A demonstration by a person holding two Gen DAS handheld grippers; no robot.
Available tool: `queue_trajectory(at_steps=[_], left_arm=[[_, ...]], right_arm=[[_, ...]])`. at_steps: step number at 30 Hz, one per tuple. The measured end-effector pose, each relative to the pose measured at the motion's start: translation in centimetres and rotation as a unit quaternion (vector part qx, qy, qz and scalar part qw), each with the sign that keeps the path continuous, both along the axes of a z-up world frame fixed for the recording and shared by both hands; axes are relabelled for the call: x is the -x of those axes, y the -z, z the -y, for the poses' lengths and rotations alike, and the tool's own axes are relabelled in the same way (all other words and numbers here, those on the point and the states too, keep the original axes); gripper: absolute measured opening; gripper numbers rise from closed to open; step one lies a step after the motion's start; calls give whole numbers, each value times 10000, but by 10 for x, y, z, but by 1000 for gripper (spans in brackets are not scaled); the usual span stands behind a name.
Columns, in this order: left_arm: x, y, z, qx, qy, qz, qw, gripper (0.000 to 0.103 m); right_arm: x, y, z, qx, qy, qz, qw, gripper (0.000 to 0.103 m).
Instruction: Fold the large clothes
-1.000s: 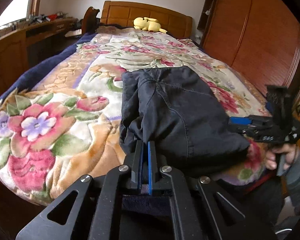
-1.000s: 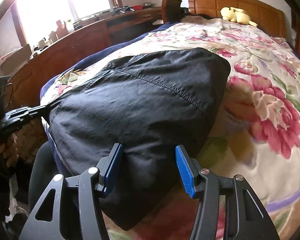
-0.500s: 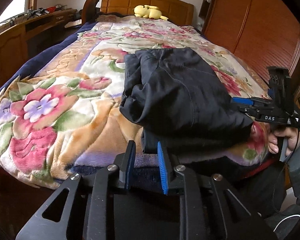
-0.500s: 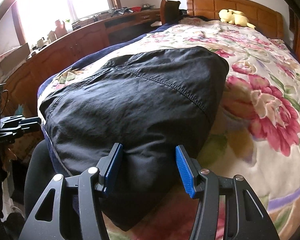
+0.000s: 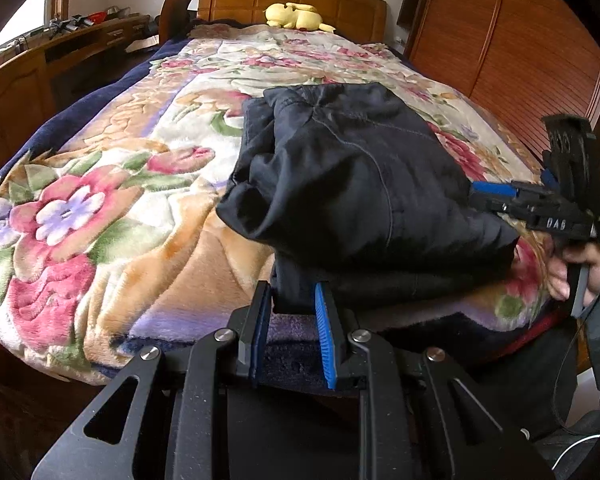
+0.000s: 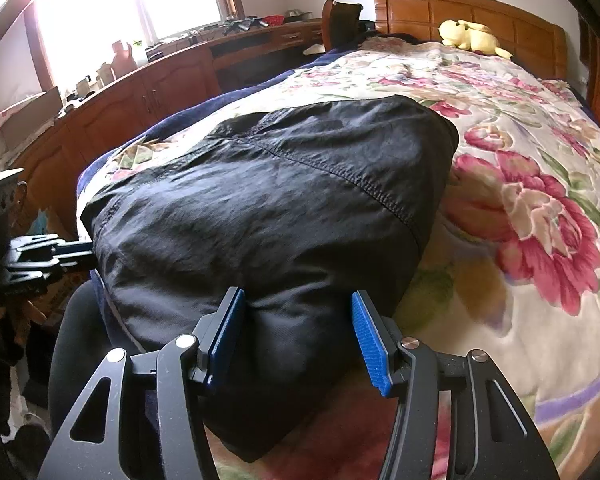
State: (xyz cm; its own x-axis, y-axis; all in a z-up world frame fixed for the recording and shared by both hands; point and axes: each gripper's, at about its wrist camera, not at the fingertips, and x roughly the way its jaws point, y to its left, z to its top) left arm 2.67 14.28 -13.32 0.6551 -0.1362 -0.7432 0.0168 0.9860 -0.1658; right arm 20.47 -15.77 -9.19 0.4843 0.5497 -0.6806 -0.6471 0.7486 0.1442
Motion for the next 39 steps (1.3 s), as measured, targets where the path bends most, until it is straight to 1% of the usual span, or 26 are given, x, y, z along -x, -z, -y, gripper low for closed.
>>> queue_trajectory(at_steps=[4,7,10,14,18,19,21,23,25,28,31,35,39], left_arm=[[-4,5,0,34,-10,-35,10000,23],[-9,11,-2,81,-21,-74,9999,24],[-11,13,-4,122,-47,-60,9999,26],[-10,15,-5,167,-68,-43,9998,26],[-10,17,-6,187,-58,-58,9998,26],[-11,16,-6,186,-51,-64,9998,26],[-11,16,-7,187,-33,-75,9998,26],[-13,16,-7,185,-12,-81,9998,26],[-13,16,-8,193,-6,-70,9998,26],[-15,16,-7,195,-25,-57,9998,26],[-13,16,-6,190,-38,-50,9998,26],[-13,14,-5,213,-44,-75,9997,26],[-14,13,-6,199,-51,-88,9997,26]], right_arm=[[-21,-16,6,63,46,88,9999,60],[-49,-26,6,130,110,60,9998,61],[-81,-32,2,286,222,222,9991,61],[-133,-30,-4,123,359,15,9993,62],[-173,-17,-14,141,543,-172,9983,62],[-181,-14,-18,175,540,-209,9982,63],[-193,-8,-25,239,566,-258,9978,70],[-202,-2,-31,360,629,-283,9970,84],[-208,4,-37,475,657,-360,9961,92],[-220,12,-44,540,684,-505,9949,99],[-228,19,-53,588,610,-674,9941,101],[-239,33,-64,533,545,-1018,9919,101],[-244,38,-67,528,519,-1033,9919,101]])
